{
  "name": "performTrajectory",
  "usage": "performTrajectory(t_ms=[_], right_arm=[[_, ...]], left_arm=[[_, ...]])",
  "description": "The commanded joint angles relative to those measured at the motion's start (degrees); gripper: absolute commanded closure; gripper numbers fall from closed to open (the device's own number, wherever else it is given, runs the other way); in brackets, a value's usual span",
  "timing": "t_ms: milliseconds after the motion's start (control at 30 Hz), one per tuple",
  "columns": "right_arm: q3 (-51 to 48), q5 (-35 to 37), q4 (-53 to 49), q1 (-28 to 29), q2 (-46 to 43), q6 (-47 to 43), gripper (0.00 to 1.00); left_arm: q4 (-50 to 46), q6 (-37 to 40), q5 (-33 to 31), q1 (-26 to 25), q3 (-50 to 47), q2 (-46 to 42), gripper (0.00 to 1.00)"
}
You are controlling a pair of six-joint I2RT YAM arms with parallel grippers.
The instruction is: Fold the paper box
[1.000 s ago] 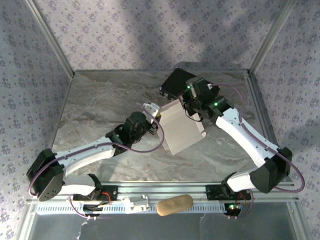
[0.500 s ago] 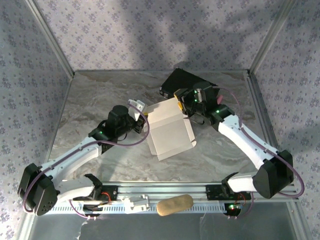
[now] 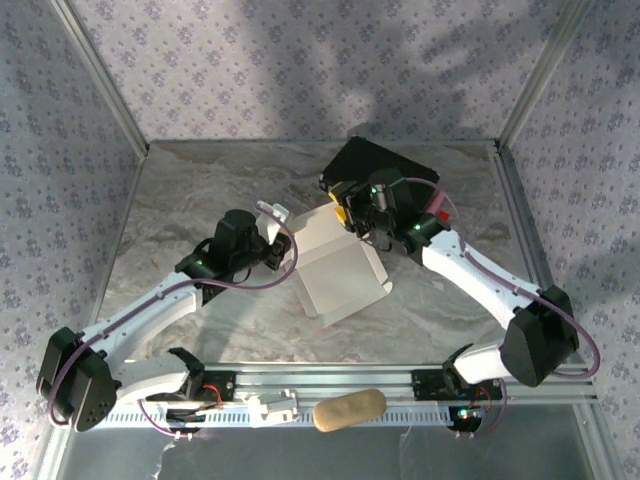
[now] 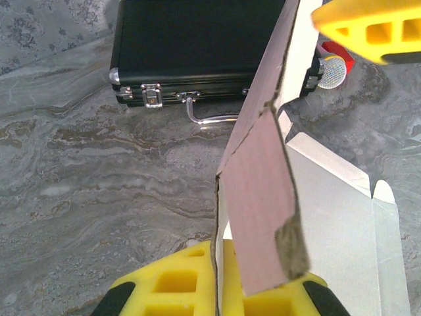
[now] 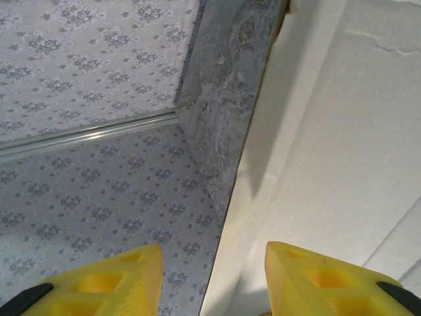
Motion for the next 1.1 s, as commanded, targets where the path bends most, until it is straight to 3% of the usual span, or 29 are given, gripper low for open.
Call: performTrajectory(t_ms=[0, 333, 533, 567, 667, 700, 733, 800, 867, 1067], right_arm=[[0.3, -0.5, 3.3, 0.5, 2.2, 1.9, 0.53], [-0.5, 0.6, 7.0, 1.9, 4.7, 4.8, 0.77], [-2.6, 1.8, 9.3, 2.2, 4.9, 6.6, 1.0], [-3.2, 2.5, 10.1, 2.4, 4.6, 7.0, 1.0], [-4.0, 4.1, 11.9, 2.4, 4.1, 7.7, 1.0], [-4.0, 4.5, 12.0, 2.4, 3.9, 7.8, 1.0], [-4.0, 4.9, 12.1, 2.4, 3.8, 8.0, 1.0], [-3.7, 5.5, 12.0, 2.4, 3.6, 8.2, 1.0], [-3.6, 5.6, 12.0, 2.4, 3.8, 8.3, 1.0], [-3.5, 6.4, 13.0, 3.2, 4.4, 8.9, 1.0]], left_arm=[[0.3, 1.1, 1.1, 0.4, 2.1, -0.8, 1.0], [0.1, 1.2, 1.0, 0.6, 2.1, -1.2, 1.0], [0.5, 0.3, 0.0, 0.8, 1.6, -2.3, 1.0], [-0.1, -0.9, -0.2, 0.9, 2.1, -2.8, 0.94], [-2.1, -9.6, -1.4, 0.8, 3.3, -7.3, 0.62], [-1.8, -15.3, -3.4, 0.9, 2.9, -9.9, 0.44], [-1.9, -21.6, -4.9, 0.9, 2.8, -12.4, 0.33], [-3.4, -32.6, -5.6, 0.9, 3.7, -16.0, 0.28], [-4.7, -43.3, -4.0, 1.0, 5.3, -17.0, 0.3], [-11.6, -63.5, 1.9, 1.0, 15.0, -8.3, 0.35]])
